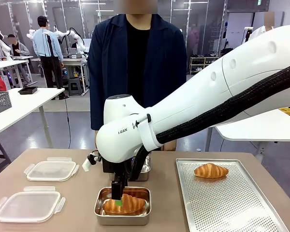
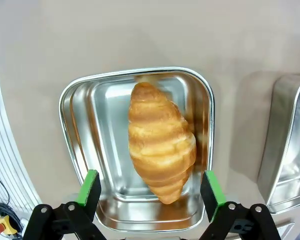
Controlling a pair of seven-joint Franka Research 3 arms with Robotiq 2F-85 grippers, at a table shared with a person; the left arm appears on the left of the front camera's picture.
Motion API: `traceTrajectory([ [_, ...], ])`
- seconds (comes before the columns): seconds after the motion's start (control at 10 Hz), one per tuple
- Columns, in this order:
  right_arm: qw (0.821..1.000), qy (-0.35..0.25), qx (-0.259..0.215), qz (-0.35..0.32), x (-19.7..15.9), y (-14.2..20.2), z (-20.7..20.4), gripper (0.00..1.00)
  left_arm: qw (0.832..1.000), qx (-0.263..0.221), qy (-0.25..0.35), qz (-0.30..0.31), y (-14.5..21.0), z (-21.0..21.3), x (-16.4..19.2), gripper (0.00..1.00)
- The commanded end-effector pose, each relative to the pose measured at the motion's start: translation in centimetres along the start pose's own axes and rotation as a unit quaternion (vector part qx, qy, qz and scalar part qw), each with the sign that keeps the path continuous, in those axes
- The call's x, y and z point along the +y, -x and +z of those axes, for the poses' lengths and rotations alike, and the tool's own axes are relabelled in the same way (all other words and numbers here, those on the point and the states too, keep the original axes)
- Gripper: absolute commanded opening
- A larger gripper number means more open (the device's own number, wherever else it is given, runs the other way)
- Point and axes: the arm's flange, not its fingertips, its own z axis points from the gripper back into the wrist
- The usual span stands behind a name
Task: Place the bread into the airtight container.
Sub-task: Pick up a Butter Roll and place it into an empty Airtight Container.
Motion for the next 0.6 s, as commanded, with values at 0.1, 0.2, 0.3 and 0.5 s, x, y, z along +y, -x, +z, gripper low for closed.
traceTrajectory([
  [0.1, 1.000, 0.000, 0.000, 0.000, 0.06, 0.03, -0.02, 1.00, 1.000, 0.006, 0.001, -0.007, -0.15, 0.21, 0.00, 1.00],
  [0.2, 1.000, 0.000, 0.000, 0.000, 0.06, 0.03, -0.02, 1.00, 1.000, 0.006, 0.001, -0.007, -0.15, 0.21, 0.00, 1.00],
  [0.3, 1.000, 0.000, 0.000, 0.000, 0.06, 0.03, -0.02, 1.00, 1.000, 0.006, 0.001, -0.007, -0.15, 0.21, 0.00, 1.00],
  [0.5, 1.000, 0.000, 0.000, 0.000, 0.06, 0.03, -0.02, 1.00, 1.000, 0.006, 0.001, -0.007, -0.15, 0.21, 0.00, 1.00],
])
